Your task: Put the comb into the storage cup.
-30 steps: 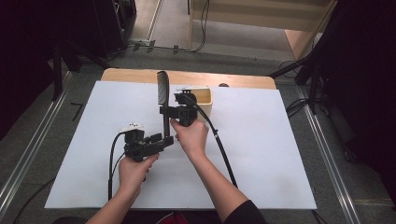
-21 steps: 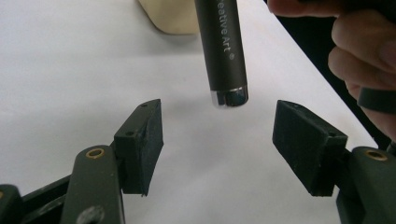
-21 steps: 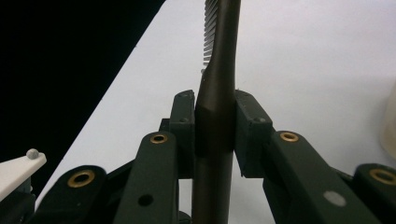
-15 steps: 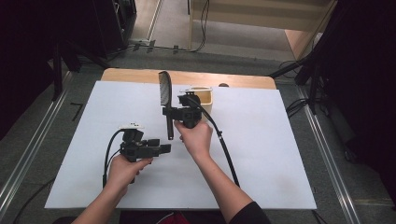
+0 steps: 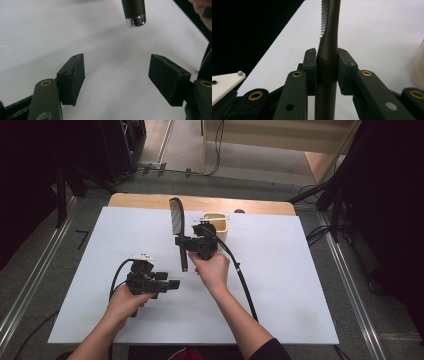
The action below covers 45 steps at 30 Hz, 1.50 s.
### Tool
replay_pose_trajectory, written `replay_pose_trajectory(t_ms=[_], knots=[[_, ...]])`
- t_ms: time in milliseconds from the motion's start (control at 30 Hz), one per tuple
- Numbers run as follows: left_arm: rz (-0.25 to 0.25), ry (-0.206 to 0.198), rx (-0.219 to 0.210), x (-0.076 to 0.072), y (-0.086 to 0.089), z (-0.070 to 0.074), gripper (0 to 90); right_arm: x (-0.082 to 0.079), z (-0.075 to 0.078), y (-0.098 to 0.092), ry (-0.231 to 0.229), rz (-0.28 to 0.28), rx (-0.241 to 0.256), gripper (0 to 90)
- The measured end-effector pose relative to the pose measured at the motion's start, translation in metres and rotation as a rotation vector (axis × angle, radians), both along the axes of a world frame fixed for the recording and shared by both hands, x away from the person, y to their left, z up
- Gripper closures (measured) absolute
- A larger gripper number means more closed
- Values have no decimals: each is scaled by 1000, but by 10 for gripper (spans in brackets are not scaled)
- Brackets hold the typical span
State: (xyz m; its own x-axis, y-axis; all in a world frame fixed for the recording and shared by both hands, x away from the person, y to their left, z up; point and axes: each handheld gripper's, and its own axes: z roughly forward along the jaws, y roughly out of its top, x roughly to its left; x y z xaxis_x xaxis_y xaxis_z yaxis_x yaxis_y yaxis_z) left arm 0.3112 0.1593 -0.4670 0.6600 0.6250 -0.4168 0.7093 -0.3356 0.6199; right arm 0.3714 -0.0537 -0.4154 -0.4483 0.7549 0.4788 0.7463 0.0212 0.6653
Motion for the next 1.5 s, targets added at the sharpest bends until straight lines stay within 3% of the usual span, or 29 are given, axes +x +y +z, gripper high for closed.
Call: replay_pose_trajectory(t_ms=[133,300,433,667,1133,1500], knots=[[-29,-16,28,-1,1,-1,306,-1,-1,-1,-6,4,6,703],[-75,-80,68,-4,4,-1,308,-3,-1,-4,-13,5,11,703],[-116,-76,114,-6,7,-4,309,-4,1,-7,-32,13,18,703],[-116,-78,92,-8,17,-5,308,-2,3,-12,-42,10,33,704],[-96,-92,125,-13,40,-7,308,2,10,-28,-68,-25,48,703],[-86,-78,113,-11,43,-7,308,6,23,-33,-99,-42,49,703]])
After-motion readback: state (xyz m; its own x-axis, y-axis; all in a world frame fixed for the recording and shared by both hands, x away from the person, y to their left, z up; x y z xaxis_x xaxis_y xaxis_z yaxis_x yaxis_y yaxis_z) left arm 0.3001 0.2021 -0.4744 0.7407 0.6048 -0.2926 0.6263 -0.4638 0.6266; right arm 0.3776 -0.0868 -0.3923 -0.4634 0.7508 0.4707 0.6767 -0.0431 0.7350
